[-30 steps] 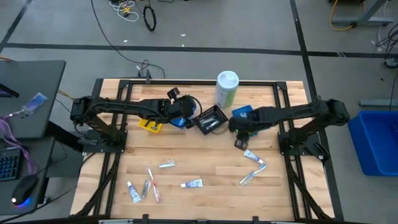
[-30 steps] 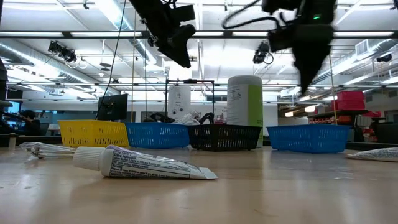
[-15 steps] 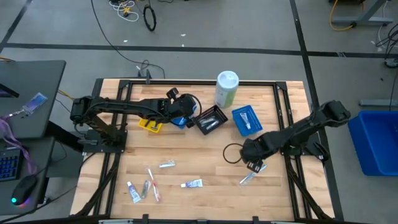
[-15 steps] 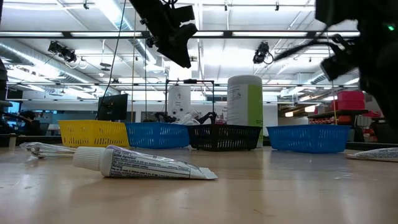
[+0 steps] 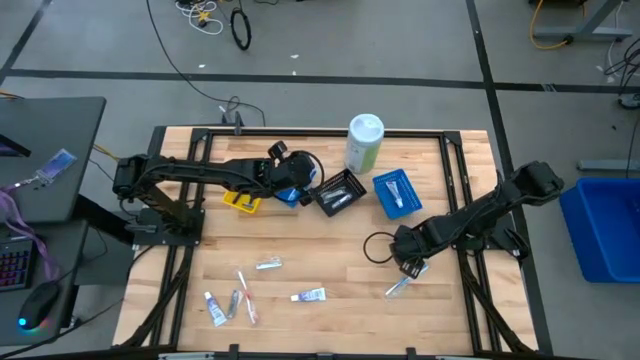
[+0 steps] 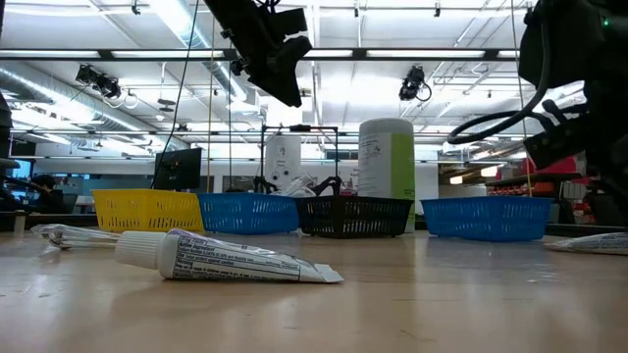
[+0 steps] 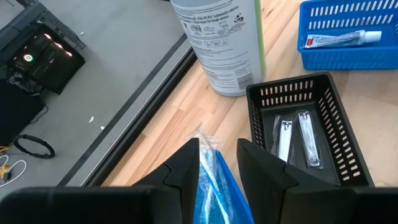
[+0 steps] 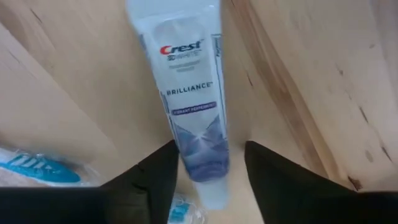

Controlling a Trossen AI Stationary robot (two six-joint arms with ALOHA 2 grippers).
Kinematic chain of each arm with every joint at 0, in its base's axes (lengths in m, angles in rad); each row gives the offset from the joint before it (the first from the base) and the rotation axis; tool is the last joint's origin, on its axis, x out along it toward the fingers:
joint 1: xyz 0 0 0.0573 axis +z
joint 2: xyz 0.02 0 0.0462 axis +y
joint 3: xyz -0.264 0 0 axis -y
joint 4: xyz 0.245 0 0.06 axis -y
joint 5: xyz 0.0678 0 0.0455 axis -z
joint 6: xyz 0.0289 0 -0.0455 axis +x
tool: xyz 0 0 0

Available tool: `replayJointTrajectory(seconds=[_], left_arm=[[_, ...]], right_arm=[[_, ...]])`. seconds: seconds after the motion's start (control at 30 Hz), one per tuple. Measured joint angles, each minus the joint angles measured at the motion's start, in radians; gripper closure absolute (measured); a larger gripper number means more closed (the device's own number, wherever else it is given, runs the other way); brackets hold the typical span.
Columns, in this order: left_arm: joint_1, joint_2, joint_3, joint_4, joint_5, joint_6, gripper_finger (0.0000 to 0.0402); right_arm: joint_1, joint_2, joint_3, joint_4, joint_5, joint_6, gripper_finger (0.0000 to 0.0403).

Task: Pick & Place Travel size toiletries
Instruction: Put the white toothpaste into the right blue basket

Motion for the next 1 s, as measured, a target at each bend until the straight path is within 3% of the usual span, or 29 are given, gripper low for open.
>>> replayJointTrajectory(seconds=[0.27,0.5,0.67,0.87,1.0], left_arm=[[0.000,0.000,0.000,0.000,0.000,0.000,0.0286],[-0.001,-0.015,0.000,-0.056,-0.021,0.063,0.0286],[-0.013,-0.061,0.002,-0.121,-0.027,0.055,0.0286],[-0.036,-0.132,0.000,-0.318,-0.026,-0.062,0.0286],[-0.071,-0.173,0.001,-0.455,-0.032,-0.129,0.0286]], right_arm=[[0.000,-0.001,-0.008,0.054,-0.006,-0.008,0.0287],[-0.004,0.000,0.099,0.085,0.022,-0.098,0.0297],[-0.030,-0.006,0.234,0.065,0.233,-0.223,0.0299],[-0.129,-0.012,0.378,-0.107,0.545,-0.296,0.0298],[-0.242,-0.019,0.394,-0.191,0.606,-0.258,0.0297]])
